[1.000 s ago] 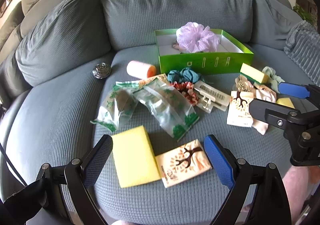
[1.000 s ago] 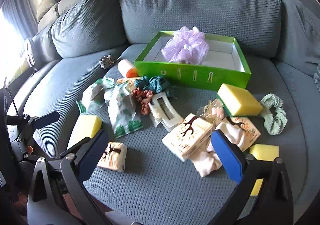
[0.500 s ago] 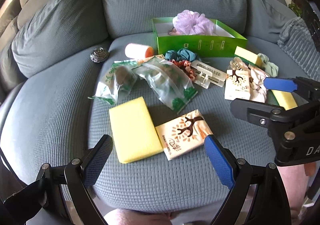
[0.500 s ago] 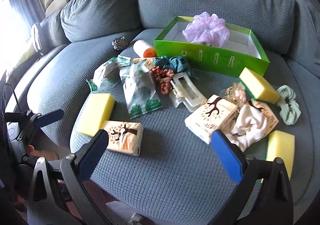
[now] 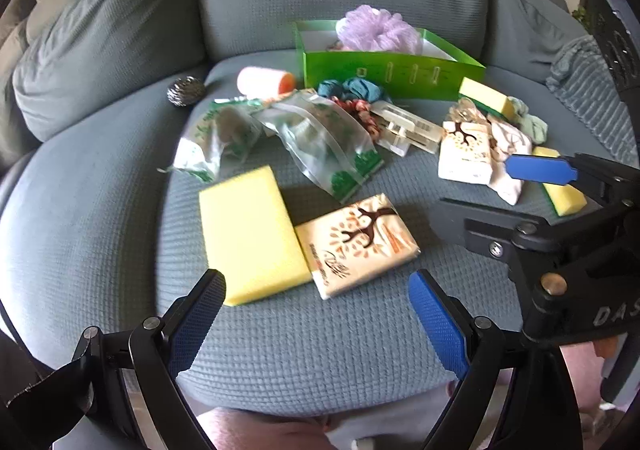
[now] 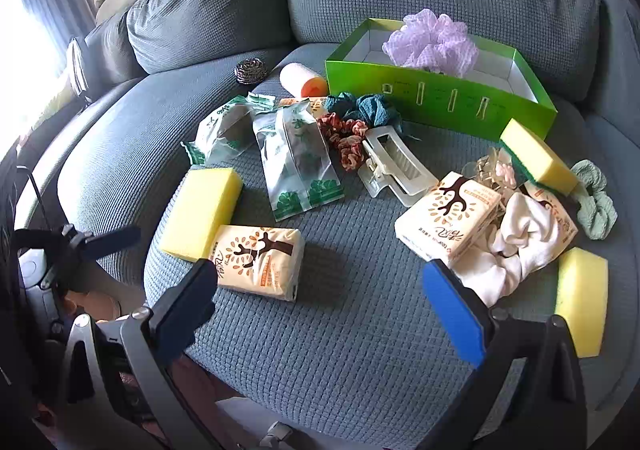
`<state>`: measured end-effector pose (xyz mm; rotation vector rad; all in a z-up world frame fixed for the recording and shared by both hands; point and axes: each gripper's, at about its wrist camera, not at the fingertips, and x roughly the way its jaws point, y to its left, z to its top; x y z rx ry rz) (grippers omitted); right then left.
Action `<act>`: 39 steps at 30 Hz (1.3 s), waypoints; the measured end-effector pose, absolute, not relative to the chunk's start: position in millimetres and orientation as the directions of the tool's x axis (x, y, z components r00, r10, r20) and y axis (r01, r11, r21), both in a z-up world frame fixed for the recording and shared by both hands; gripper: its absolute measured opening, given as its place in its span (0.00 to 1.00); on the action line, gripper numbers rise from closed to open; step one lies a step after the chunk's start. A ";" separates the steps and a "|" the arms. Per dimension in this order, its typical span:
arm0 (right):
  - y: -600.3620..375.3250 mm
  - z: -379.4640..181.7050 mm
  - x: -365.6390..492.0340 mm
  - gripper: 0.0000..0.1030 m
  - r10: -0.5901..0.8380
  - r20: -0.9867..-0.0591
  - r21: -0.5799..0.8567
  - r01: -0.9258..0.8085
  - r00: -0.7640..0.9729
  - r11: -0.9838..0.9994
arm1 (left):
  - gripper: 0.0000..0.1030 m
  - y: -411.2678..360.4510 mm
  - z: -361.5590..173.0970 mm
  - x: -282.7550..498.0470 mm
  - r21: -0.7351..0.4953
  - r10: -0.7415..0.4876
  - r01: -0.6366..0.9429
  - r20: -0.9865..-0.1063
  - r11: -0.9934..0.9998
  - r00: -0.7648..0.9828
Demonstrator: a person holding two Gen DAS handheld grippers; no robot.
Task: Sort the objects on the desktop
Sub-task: 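Close the right gripper on the white tree-printed tissue packet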
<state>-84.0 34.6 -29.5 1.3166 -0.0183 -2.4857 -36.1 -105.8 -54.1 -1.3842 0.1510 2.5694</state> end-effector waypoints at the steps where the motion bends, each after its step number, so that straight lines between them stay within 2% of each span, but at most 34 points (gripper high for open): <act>1: 34.6 -30.9 -84.7 1.00 -0.292 -0.804 0.165 0.278 -0.519 -0.946 | 0.90 -106.4 -55.7 -35.1 -0.021 0.149 -0.241 -0.835 -0.970 -0.529; 6: 31.2 -38.4 -87.5 0.99 -0.301 -0.808 0.176 0.280 -0.507 -0.944 | 0.90 -110.6 -63.0 -34.9 -0.071 0.187 -0.240 -0.843 -0.968 -0.504; 17: 22.7 -46.1 -96.0 0.86 -0.331 -0.809 0.199 0.304 -0.485 -0.932 | 0.90 -115.1 -68.5 -39.8 -0.136 0.247 -0.248 -0.832 -0.959 -0.497; 21: 21.2 -49.5 -99.5 0.82 -0.340 -0.813 0.211 0.305 -0.472 -0.929 | 0.74 -116.3 -73.9 -42.7 -0.144 0.256 -0.255 -0.834 -0.956 -0.489; 29: 17.5 -54.3 -106.2 0.76 -0.353 -0.819 0.229 0.308 -0.452 -0.924 | 0.73 -118.4 -77.5 -46.8 -0.172 0.284 -0.262 -0.824 -0.950 -0.490; 32: 16.4 -56.1 -107.7 0.72 -0.355 -0.820 0.234 0.304 -0.449 -0.924 | 0.65 -117.9 -78.1 -46.3 -0.179 0.298 -0.277 -0.821 -0.944 -0.487; 39: 13.8 -60.1 -107.8 0.62 -0.364 -0.824 0.240 0.316 -0.433 -0.918 | 0.54 -114.8 -84.2 -41.5 -0.198 0.322 -0.302 -0.835 -0.932 -0.445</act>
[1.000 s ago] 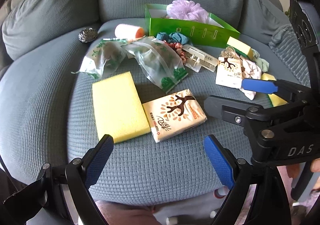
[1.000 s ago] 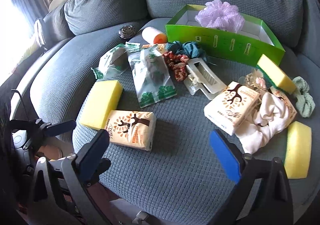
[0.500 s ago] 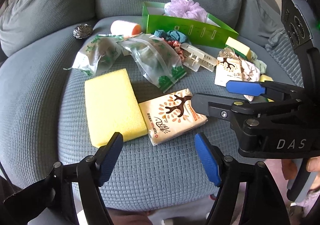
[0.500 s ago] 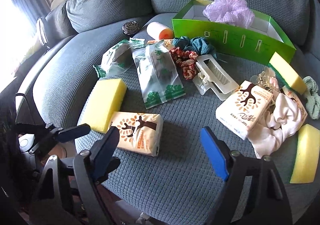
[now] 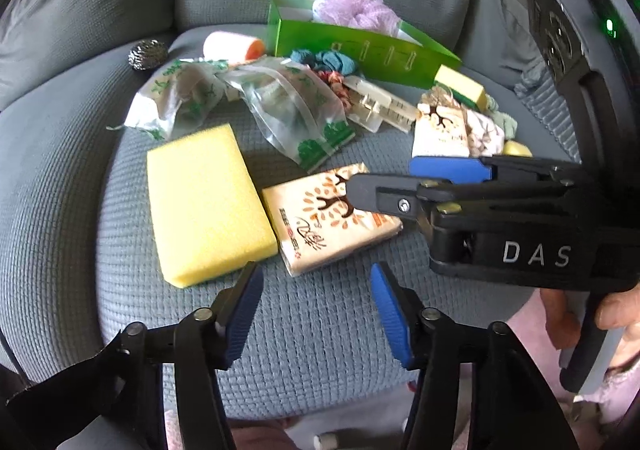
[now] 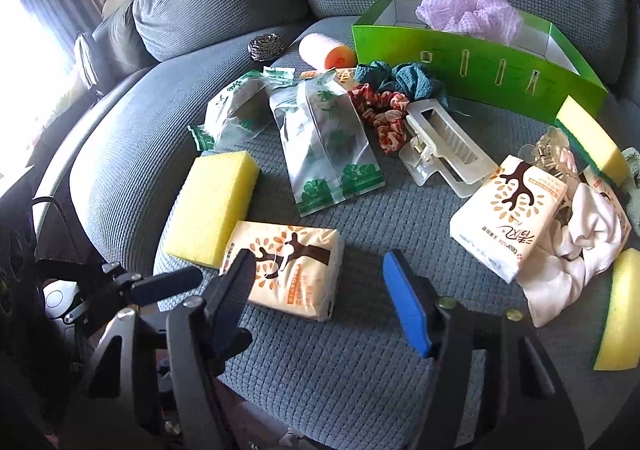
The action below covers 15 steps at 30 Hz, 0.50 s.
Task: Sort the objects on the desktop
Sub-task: 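Close the right gripper on the white tree-printed tissue packet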
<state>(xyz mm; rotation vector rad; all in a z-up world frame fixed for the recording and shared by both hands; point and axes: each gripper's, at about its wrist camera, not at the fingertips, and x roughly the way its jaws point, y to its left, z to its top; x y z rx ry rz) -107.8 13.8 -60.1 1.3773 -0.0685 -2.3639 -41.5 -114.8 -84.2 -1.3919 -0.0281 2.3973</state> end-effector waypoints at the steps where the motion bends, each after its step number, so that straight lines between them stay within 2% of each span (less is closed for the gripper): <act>1: 13.1 -60.7 -108.1 0.62 -0.364 -0.826 0.239 0.318 -0.430 -0.918 | 0.54 -113.1 -85.3 -41.9 -0.198 0.322 -0.305 -0.837 -0.932 -0.441; 10: 12.9 -64.4 -111.2 0.63 -0.375 -0.827 0.254 0.317 -0.419 -0.914 | 0.54 -104.9 -92.0 -52.5 -0.178 0.308 -0.307 -0.836 -0.935 -0.454; 15: 8.7 -67.1 -112.2 0.59 -0.385 -0.829 0.263 0.325 -0.406 -0.908 | 0.46 -102.9 -91.2 -58.4 -0.172 0.309 -0.315 -0.832 -0.933 -0.460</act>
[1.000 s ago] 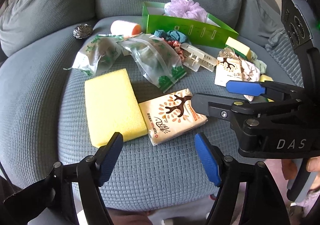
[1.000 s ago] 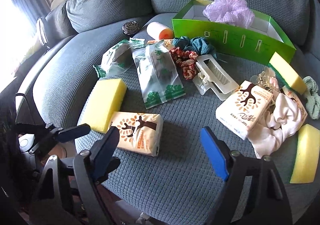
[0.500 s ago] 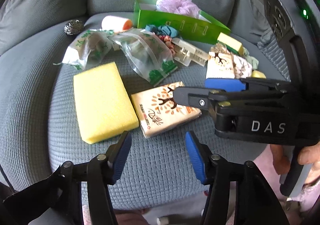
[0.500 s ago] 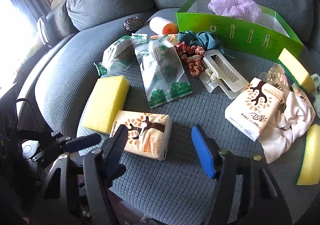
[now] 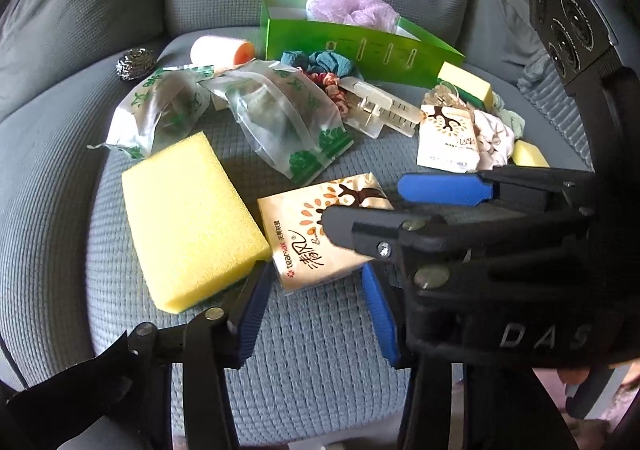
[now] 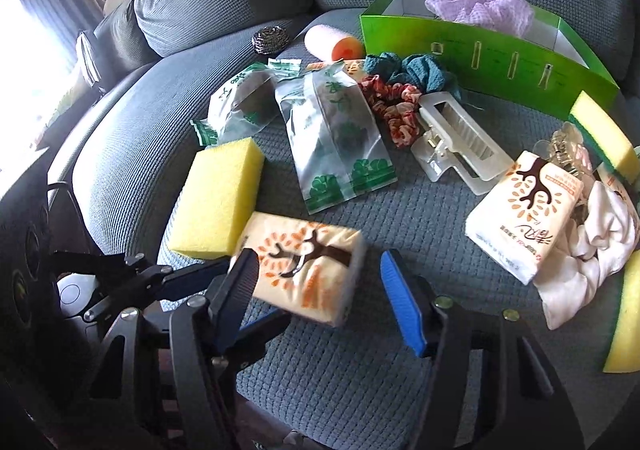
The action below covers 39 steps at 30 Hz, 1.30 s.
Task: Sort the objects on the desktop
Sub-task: 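Close the right gripper on the white tree-printed tissue packet, then lift the tissue packet with the right gripper and carry it over the green box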
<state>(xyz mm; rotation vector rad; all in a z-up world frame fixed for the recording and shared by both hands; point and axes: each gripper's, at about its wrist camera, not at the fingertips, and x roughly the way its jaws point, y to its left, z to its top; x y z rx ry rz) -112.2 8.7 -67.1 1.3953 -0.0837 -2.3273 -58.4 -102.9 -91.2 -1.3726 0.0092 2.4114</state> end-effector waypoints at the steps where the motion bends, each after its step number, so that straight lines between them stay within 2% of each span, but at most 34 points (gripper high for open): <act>1: 7.5 -67.6 -112.2 0.58 -0.388 -0.829 0.266 0.327 -0.402 -0.907 | 0.46 -102.7 -91.2 -59.2 -0.171 0.308 -0.316 -0.833 -0.933 -0.460; 16: 2.5 -74.2 -117.7 0.40 -0.381 -0.833 0.256 0.332 -0.400 -0.908 | 0.41 -105.5 -97.6 -66.1 -0.180 0.309 -0.302 -0.830 -0.936 -0.463; 21: 3.4 -73.6 -119.4 0.23 -0.365 -0.828 0.238 0.322 -0.425 -0.916 | 0.40 -107.6 -99.3 -67.1 -0.189 0.312 -0.291 -0.825 -0.938 -0.471; 30: 3.3 -69.8 -119.9 0.17 -0.347 -0.825 0.211 0.326 -0.446 -0.922 | 0.40 -105.8 -96.3 -67.6 -0.174 0.305 -0.299 -0.824 -0.938 -0.477; 39: 8.5 -53.6 -115.8 0.17 -0.351 -0.803 0.207 0.327 -0.482 -0.922 | 0.40 -102.9 -80.7 -67.9 -0.168 0.308 -0.306 -0.808 -0.937 -0.503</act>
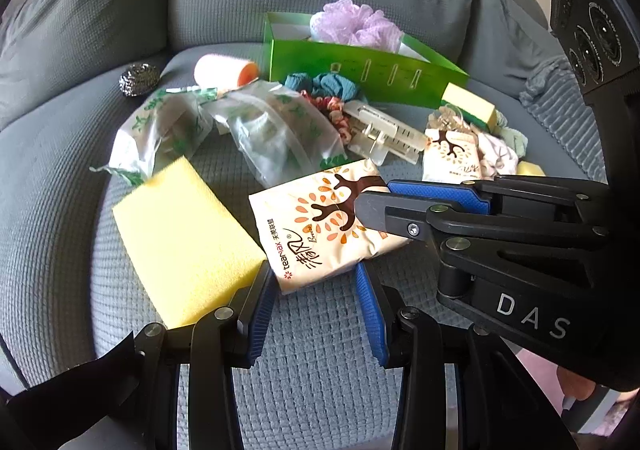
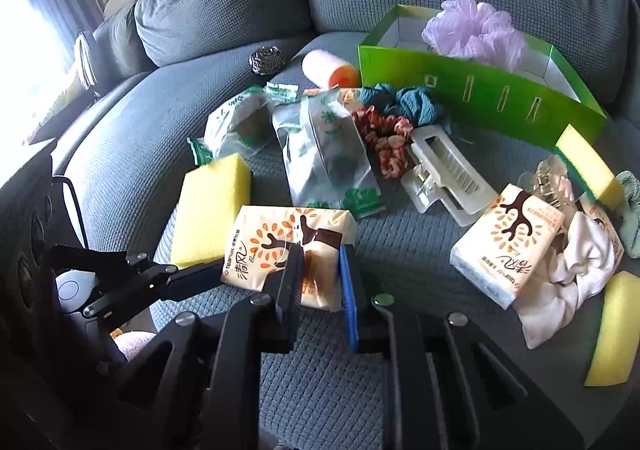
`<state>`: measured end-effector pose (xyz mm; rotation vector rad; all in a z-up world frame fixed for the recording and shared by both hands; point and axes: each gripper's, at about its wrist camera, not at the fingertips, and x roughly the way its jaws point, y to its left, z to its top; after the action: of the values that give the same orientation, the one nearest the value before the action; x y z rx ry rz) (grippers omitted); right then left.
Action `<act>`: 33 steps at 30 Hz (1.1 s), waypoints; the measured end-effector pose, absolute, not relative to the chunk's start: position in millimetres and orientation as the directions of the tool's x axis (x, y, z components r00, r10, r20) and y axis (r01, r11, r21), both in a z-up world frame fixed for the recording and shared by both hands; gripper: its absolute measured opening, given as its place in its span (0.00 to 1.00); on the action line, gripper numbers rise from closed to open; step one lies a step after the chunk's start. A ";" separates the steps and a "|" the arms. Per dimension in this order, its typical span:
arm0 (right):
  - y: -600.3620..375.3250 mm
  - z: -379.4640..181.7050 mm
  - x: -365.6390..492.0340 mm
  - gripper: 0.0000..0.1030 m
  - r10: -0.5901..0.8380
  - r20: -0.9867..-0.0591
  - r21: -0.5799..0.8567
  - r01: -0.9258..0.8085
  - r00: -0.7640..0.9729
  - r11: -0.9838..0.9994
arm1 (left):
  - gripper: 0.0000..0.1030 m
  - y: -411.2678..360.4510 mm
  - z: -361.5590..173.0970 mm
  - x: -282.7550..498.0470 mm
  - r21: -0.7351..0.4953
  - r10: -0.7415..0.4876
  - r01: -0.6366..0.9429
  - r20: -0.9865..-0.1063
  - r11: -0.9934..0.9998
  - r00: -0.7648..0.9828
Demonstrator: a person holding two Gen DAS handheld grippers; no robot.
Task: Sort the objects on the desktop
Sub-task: 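Lift the tissue packet with the right gripper and carry it over the green box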
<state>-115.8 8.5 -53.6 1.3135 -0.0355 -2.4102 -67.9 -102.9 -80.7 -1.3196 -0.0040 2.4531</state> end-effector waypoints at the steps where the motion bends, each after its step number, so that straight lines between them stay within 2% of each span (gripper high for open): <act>1: 9.2 -52.4 -116.1 0.17 -0.354 -0.801 0.211 0.325 -0.483 -0.922 | 0.40 -102.3 -79.0 -68.3 -0.166 0.307 -0.306 -0.807 -0.937 -0.504; 33: 50.2 -5.4 -121.2 0.17 -0.333 -0.733 0.197 0.284 -0.593 -0.938 | 0.40 -59.8 -29.2 -90.5 -0.098 0.317 -0.388 -0.768 -0.917 -0.557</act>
<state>-121.2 50.2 -5.4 1.1817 -0.0843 -2.5305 -90.5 -59.8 -29.2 -1.1913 0.1151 2.4635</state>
